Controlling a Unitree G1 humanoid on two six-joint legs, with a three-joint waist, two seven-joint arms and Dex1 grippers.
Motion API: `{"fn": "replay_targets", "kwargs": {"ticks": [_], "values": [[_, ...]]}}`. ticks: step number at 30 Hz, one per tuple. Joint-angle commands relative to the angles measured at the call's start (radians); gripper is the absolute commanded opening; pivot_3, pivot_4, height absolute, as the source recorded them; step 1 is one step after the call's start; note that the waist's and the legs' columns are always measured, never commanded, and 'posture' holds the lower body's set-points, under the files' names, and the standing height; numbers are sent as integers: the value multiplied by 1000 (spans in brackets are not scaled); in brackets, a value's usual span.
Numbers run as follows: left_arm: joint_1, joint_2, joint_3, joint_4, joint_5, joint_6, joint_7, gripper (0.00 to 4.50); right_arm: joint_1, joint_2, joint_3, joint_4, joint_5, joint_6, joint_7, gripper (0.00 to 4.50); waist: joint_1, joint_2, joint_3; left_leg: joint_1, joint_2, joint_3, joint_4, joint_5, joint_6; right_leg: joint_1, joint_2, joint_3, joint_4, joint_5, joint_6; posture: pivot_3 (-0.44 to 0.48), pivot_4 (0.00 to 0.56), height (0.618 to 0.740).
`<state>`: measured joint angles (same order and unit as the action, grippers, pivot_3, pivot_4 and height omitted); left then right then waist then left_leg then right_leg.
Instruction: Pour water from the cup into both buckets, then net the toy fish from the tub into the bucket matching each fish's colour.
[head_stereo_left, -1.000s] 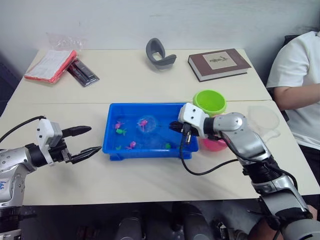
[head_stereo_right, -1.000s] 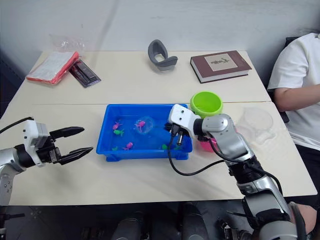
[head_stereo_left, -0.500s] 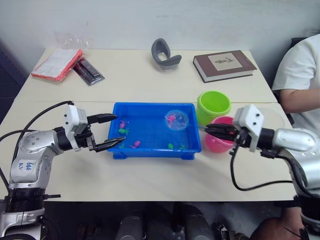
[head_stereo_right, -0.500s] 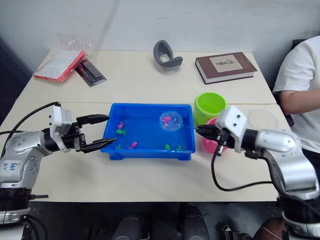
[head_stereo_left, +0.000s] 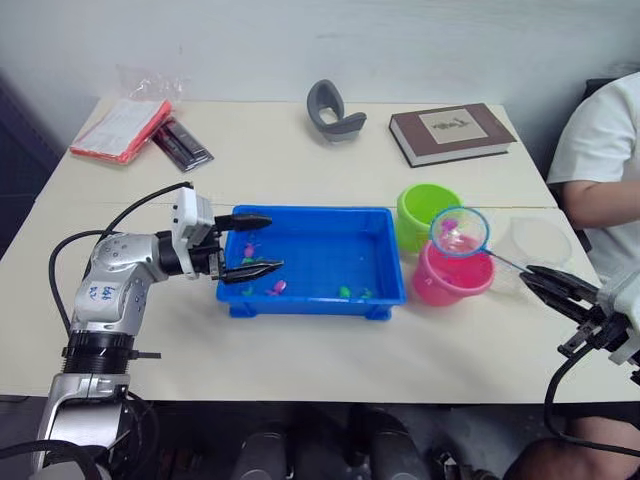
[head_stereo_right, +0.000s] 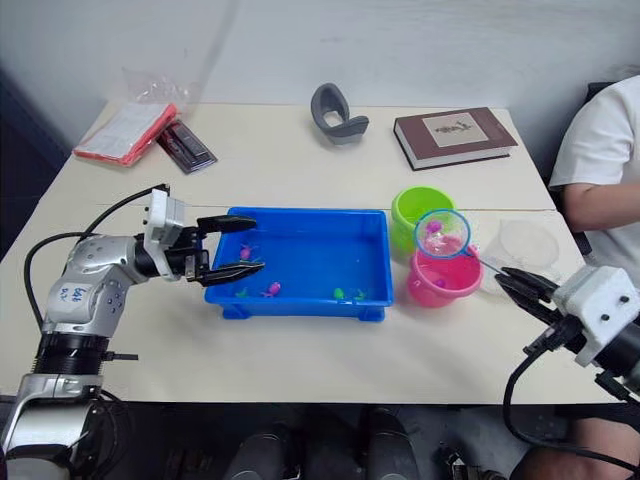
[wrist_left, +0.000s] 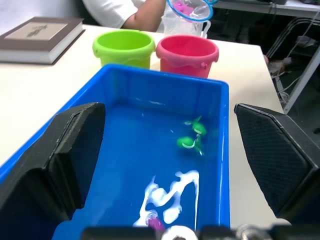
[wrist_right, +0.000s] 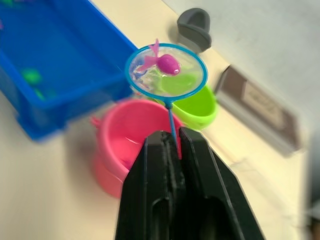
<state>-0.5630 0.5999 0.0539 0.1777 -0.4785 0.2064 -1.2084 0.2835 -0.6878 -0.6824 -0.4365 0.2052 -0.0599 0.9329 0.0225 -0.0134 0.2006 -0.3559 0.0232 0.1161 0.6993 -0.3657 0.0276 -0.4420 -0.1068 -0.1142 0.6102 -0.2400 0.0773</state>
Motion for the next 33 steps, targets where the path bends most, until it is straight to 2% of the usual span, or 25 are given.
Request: {"fn": "replay_targets", "kwargs": {"ticks": [1,3,7,12,17,21,29,31,33], "values": [[18,-16,-3,-24,-2,-13,-3,4438,12,-2,-8,156,-202,-421,-93,0,-4,0,0,0,0,1,0,0,0,0,0,1,0,0,0,0,150,740],[32,-25,0,-45,-4,-11,7,4438,19,-25,8,241,-303,-565,-148,0,-10,0,0,2,1,3,0,0,0,0,1,4,0,0,1,0,150,740],[66,-31,13,-93,-16,1,29,4438,2,-51,-16,358,-558,-778,-356,0,-23,0,0,3,2,4,0,0,-1,0,1,7,0,0,0,0,150,740],[83,-32,16,-107,-19,3,41,4438,-5,-93,-30,397,-818,-971,-587,0,-27,0,0,4,2,5,0,1,-3,-1,1,11,0,0,-1,0,150,740],[88,-58,36,-118,-45,14,78,4438,-37,-88,-29,443,-991,-978,-845,0,-27,0,0,4,3,5,0,1,-4,-1,2,14,0,-1,-1,0,150,740],[79,-63,34,-122,-42,13,80,4438,-65,-105,18,450,-1105,-923,-992,0,-26,0,0,4,3,4,0,1,-4,-1,2,16,0,-1,-2,0,150,740],[59,-74,31,-125,-44,25,96,4438,-68,-150,144,489,-1163,-808,-1120,0,-28,0,0,4,5,4,0,2,-5,-1,5,18,0,-1,-2,0,150,740],[57,-77,28,-128,-46,32,98,4438,-54,-178,210,488,-1161,-840,-1118,0,-28,0,0,4,4,5,0,2,-5,-1,5,19,0,-1,-2,0,150,740],[55,-75,24,-129,-45,35,94,4438,-40,-192,200,476,-1148,-819,-1142,0,-27,0,0,4,5,5,0,2,-5,-1,6,19,0,-1,-2,0,150,740]]}}
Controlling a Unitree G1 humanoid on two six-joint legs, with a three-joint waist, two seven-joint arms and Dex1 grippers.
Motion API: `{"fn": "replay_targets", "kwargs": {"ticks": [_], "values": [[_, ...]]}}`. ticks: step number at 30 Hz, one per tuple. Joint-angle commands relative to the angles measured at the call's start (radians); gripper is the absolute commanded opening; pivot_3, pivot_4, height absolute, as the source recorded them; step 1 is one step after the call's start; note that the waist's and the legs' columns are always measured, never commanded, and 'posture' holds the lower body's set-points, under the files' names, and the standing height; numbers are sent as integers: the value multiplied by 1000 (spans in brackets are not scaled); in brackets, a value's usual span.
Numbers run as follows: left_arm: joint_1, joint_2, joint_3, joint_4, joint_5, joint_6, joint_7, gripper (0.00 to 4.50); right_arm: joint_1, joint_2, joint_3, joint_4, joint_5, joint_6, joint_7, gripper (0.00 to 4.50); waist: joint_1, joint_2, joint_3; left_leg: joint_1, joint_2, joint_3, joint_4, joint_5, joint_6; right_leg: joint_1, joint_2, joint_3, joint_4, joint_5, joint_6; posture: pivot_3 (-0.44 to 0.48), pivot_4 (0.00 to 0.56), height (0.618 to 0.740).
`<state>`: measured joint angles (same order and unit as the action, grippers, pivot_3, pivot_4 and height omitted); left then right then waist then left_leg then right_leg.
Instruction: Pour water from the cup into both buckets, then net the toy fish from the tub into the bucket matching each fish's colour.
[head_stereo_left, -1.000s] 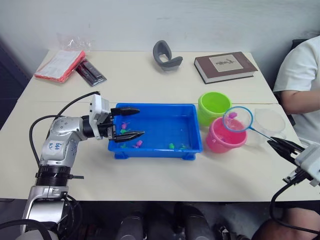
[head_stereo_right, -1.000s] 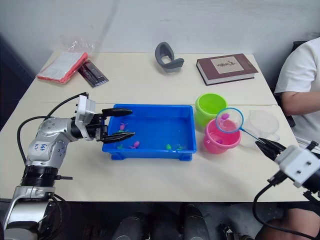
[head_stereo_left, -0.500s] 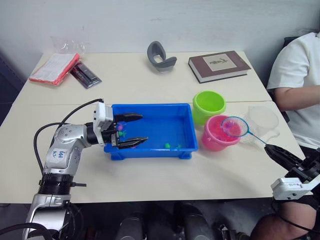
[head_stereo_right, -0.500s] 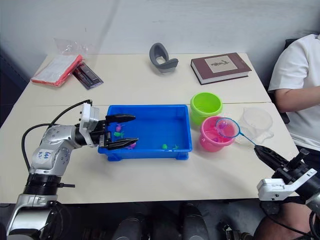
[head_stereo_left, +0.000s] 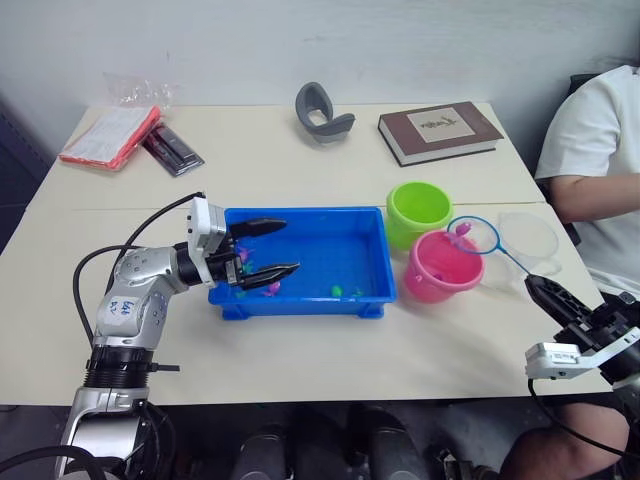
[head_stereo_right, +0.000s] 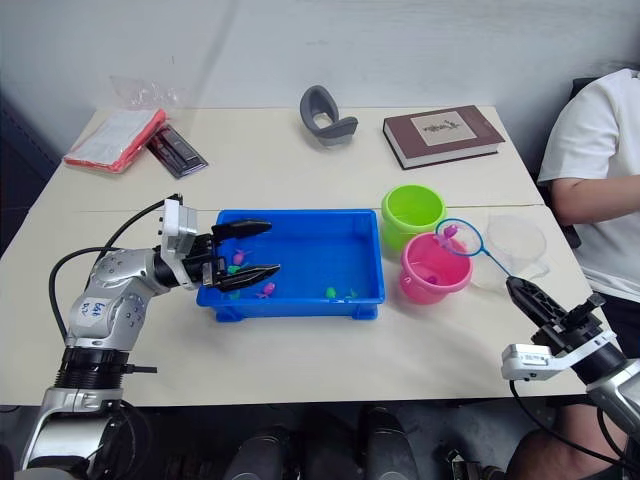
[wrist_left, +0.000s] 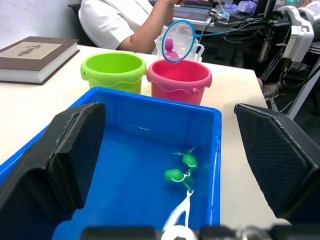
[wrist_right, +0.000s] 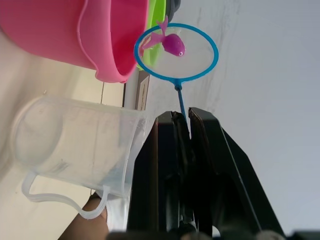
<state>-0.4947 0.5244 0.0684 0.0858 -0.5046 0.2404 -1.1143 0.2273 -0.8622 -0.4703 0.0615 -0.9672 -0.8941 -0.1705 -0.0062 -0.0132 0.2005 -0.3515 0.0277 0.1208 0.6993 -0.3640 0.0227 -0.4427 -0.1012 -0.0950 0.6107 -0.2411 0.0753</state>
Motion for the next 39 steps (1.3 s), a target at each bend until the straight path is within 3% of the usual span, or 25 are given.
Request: {"fn": "replay_targets", "kwargs": {"ticks": [1,9,14,17,20,23,26,29,32,39], "values": [[-14,-3,12,-38,-21,5,5,4438,21,-27,-19,-17,33,39,-37,0,2,0,0,0,0,0,0,0,0,0,0,0,0,0,0,0,150,740],[-12,-5,11,-48,-24,22,13,4438,57,-84,56,-57,89,7,-17,0,0,0,0,0,1,0,0,0,-1,0,2,1,0,0,0,0,150,740],[-4,1,18,-50,-19,20,14,4438,51,-82,-9,-52,174,90,-18,0,1,0,0,0,1,0,0,0,-1,0,2,1,0,0,0,0,150,740],[15,15,25,-55,-18,16,5,4438,46,-82,52,-128,350,59,69,0,0,-1,0,0,2,0,0,0,-1,0,2,1,0,0,0,0,150,740],[55,42,61,-51,-23,0,-7,4438,-12,-116,128,-178,660,143,243,0,-14,-1,0,1,3,0,0,0,-2,0,3,1,0,0,0,0,150,740],[103,85,122,-19,-22,-38,-19,4438,-156,-131,291,-276,1054,341,494,0,-27,-1,0,1,3,1,0,0,-2,0,3,2,1,0,-1,0,150,740],[160,132,186,11,-18,-81,-31,4438,-296,-128,455,-365,1271,573,729,0,-26,-2,-1,2,6,-1,0,1,-2,0,2,0,1,1,-3,0,150,740],[238,164,257,-3,-30,-98,-22,4438,-451,-100,604,-419,1288,790,871,0,-21,-1,-1,1,7,-3,0,0,-3,-1,0,-4,1,-1,-6,0,150,740],[293,175,290,-36,-34,-97,-12,4438,-541,-47,675,-442,1269,944,909,0,-6,-2,-1,-2,6,-4,0,0,-2,-2,-5,-9,1,-1,-6,0,150,740],[415,208,350,-116,-38,-67,13,4438,-768,76,860,-299,1030,1020,1015,0,5,-2,-1,-4,1,-4,1,-2,2,-2,-12,-12,0,0,-5,0,150,740]]}}
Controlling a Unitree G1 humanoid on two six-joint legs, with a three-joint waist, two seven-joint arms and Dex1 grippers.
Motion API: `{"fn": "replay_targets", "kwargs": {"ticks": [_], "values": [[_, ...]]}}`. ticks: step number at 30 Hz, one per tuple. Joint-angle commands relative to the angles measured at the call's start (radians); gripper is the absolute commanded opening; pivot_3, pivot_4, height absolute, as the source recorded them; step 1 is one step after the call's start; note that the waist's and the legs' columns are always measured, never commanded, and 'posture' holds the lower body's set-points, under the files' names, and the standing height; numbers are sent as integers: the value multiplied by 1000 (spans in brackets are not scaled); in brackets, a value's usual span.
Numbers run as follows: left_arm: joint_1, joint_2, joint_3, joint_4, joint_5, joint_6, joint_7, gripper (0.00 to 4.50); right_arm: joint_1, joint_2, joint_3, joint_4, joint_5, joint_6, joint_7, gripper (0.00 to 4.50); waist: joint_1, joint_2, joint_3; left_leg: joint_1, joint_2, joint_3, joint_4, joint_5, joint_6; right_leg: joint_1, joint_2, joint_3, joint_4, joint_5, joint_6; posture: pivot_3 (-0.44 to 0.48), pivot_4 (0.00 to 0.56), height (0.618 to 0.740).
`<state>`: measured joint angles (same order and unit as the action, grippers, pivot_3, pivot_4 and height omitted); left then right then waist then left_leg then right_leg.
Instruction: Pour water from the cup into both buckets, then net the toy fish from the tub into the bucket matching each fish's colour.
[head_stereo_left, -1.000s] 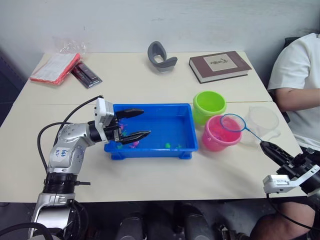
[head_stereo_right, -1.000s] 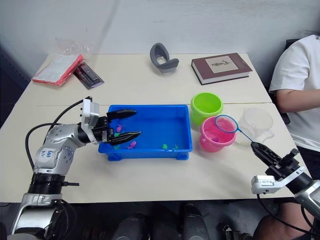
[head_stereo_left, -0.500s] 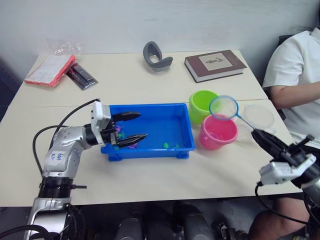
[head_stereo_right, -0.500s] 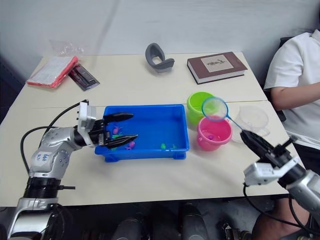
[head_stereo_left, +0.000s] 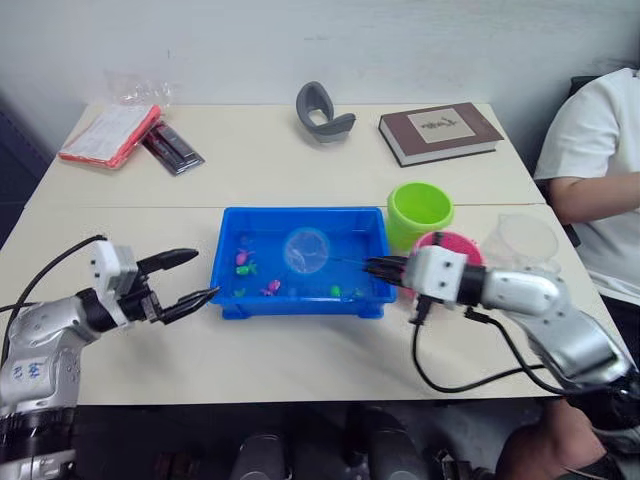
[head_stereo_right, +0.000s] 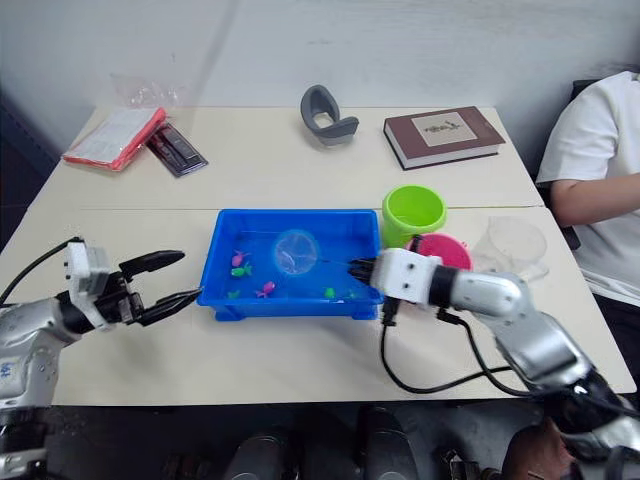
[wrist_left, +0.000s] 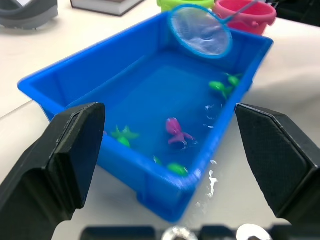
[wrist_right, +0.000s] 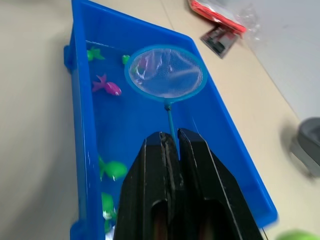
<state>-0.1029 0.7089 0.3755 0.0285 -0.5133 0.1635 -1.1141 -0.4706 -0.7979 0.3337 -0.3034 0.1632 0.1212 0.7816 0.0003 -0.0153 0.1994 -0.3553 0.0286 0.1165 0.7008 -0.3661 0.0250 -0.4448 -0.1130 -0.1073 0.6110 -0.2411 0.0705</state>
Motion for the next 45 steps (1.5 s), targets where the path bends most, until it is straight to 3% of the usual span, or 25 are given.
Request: {"fn": "replay_targets", "kwargs": {"ticks": [1,5,11,18,28,36,45], "values": [[34,27,48,-67,-30,14,16,4438,-102,23,83,100,-133,-6,89,0,-5,0,0,0,0,0,0,0,0,0,0,0,0,0,0,0,150,740],[64,34,60,-92,-34,26,27,4438,-207,80,150,212,-282,-8,101,0,-8,0,0,0,1,1,0,0,0,-1,1,-2,2,0,1,0,150,740],[90,42,72,-113,-22,25,46,4438,-255,167,184,280,-317,-14,179,0,-20,0,0,-1,1,2,-1,0,-1,-1,2,-6,2,0,1,0,150,740],[126,122,91,-129,-40,77,-2,4438,-255,248,144,287,-240,103,294,0,-30,0,0,-1,2,1,-1,-1,-1,-1,2,-6,2,0,0,0,150,740],[98,151,83,-124,-32,98,1,4438,-209,311,9,262,-97,238,266,0,-30,0,0,-1,2,1,-1,-1,-2,-1,2,-6,2,0,0,0,150,740],[47,140,71,-151,-55,128,14,4438,-173,277,-108,235,-30,153,267,0,-28,0,0,-1,2,1,-1,-2,-3,-1,2,-6,1,0,0,0,150,740],[-87,114,-18,-181,-103,198,23,4438,3,177,-306,69,108,161,251,0,-26,0,0,-1,2,1,-2,-2,-2,-1,3,-6,1,0,1,0,150,740]]}}
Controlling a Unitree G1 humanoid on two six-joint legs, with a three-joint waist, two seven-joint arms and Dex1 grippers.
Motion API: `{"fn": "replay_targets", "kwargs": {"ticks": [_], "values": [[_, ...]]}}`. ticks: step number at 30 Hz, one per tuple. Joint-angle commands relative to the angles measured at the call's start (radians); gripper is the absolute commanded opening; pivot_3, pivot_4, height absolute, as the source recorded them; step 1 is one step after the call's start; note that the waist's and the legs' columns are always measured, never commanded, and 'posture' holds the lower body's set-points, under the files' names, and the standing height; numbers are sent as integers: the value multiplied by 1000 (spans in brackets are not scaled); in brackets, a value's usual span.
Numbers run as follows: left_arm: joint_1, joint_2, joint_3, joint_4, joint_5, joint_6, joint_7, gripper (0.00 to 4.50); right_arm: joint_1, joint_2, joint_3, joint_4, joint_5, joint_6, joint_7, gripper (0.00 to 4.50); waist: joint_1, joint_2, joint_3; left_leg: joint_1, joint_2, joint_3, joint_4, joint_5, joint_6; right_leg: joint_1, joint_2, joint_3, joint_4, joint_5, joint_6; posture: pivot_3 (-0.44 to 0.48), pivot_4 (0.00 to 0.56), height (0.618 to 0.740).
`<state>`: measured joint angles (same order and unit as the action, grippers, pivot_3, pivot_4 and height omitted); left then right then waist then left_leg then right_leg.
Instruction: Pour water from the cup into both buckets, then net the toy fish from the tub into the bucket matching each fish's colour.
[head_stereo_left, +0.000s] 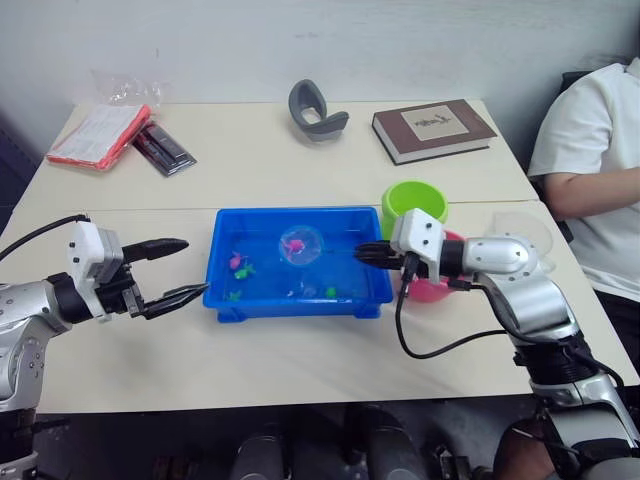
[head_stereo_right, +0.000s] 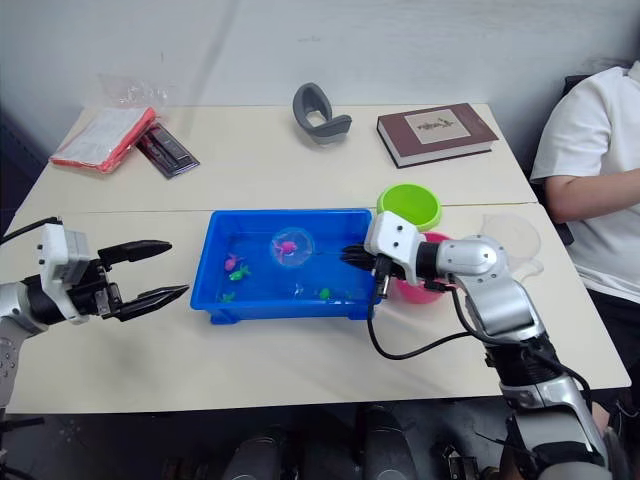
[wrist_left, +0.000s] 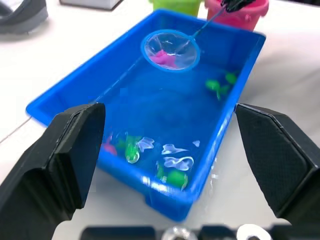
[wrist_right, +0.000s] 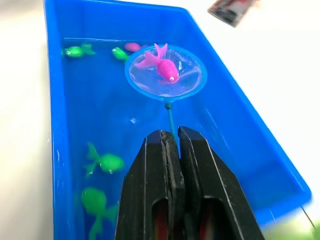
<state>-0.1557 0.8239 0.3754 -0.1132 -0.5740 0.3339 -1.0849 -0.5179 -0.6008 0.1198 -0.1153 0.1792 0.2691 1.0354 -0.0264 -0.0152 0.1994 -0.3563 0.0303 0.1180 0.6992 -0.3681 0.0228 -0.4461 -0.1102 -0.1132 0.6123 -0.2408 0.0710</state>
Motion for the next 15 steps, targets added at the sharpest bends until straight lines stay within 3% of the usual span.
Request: {"fn": "replay_targets", "kwargs": {"ticks": [1,6,15], "values": [[-53,-3,-35,-38,-47,36,-12,4438,77,-27,-123,-157,114,40,-18,0,1,0,0,0,0,0,0,0,0,0,0,0,0,0,0,0,150,740],[-125,-32,-84,-21,-56,45,-16,4438,179,-79,-222,-275,183,102,-49,0,1,0,0,1,0,1,0,0,0,0,1,1,0,0,0,0,150,740],[-234,-104,-184,64,-41,28,-66,4438,453,-164,-586,-464,281,147,-114,0,24,0,0,1,0,2,0,0,0,0,6,2,0,0,1,0,150,740]]}}
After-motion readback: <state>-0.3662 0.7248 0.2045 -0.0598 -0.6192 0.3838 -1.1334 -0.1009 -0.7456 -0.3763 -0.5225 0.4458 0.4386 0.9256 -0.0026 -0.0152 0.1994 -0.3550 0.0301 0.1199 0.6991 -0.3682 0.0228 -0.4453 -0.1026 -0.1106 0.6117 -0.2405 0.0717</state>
